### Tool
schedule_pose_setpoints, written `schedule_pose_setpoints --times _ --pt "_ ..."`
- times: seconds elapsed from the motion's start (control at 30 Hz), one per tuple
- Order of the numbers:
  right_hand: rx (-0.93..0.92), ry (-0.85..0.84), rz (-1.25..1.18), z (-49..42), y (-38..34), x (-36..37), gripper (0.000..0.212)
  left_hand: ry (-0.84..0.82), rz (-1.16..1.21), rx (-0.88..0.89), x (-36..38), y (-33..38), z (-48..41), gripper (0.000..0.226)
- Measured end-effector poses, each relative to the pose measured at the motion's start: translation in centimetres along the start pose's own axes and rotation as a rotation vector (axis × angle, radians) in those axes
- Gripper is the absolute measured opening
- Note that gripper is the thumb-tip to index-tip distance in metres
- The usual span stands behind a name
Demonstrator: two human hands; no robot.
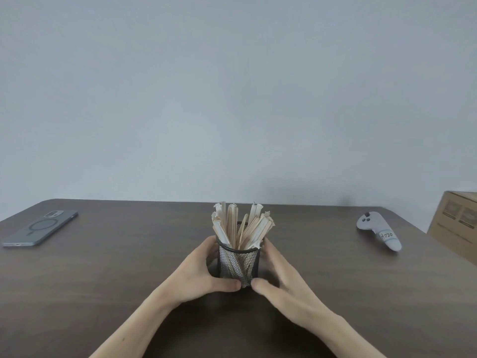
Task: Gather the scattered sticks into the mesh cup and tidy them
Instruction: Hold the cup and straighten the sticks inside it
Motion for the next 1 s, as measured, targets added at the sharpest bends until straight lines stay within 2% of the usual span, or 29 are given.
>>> schedule_pose_setpoints --times 0.13,0.27,0.57,0.7,0.83,1.0 --pt "-0.019 0.149 0.077 -1.0 0.5 0.3 0.056 -0.012 -0.01 -0.001 -0.3 0.0 -0.1 0.065" --pt "-0.029 0.202 0.165 -1.5 1.4 0.4 0.055 0.002 -0.028 0.009 -0.5 -0.2 -0.5 0.058" --pt "-0.005 0.191 0.29 -1.3 2.6 0.6 0.064 -0.015 -0.082 0.033 -0.3 0.4 -0.3 0.065" --pt "0.011 0.176 0.288 -0.8 2.7 0.7 0.077 -0.03 -0.086 0.04 -0.1 0.9 0.3 0.063" --pt "0.029 0.157 0.199 -0.7 2.3 0.1 0.066 -0.022 -0.117 0.071 0.7 1.3 0.5 0.063" --pt "0.084 0.16 0.211 -1.2 3.4 -3.7 0.052 0.019 -0.154 0.076 4.4 2.2 -0.7 0.07"
Point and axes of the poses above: each hand's wrist, its own z-axis away from the middle knuckle, its own x-axis out of the palm, y = z × x, the point moved 4 cm from there along -z, towards the middle knuckle, and after that the axes turned 15 degrees about y, right-handed, at the moved point
